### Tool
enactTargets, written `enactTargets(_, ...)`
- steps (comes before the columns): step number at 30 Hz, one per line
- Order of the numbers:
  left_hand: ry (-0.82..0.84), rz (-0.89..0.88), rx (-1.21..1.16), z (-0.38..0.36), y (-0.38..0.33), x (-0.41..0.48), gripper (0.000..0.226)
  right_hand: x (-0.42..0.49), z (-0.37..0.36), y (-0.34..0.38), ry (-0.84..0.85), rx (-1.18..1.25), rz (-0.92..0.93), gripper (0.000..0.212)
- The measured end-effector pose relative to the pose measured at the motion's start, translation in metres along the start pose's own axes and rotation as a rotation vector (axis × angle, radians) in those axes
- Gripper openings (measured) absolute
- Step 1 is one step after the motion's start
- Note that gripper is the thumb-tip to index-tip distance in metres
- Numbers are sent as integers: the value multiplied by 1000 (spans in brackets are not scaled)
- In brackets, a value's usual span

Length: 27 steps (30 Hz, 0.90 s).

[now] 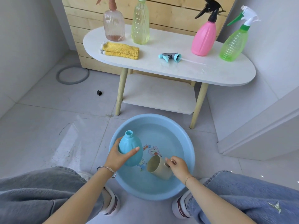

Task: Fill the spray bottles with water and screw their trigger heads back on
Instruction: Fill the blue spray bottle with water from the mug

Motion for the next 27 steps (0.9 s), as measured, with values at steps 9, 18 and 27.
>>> enactTargets(9, -49, -31, -56, -3, -19, -11, 72, -27, 54, 36, -115, 311, 0, 38)
enactTargets(18, 2, -126, 17, -20, -51, -18, 64, -47, 136, 110, -161, 480, 163, 35)
enactTargets(27, 105, -194, 167, -40, -66, -21, 69, -57, 172, 148, -212, 526, 258, 37)
Point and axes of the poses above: each hand's wrist, its own x-axis towards the middle knuckle, its own z-axis out of the back of the hand, y = z × x, the point moved 9 cm from there along x, towards the middle knuckle
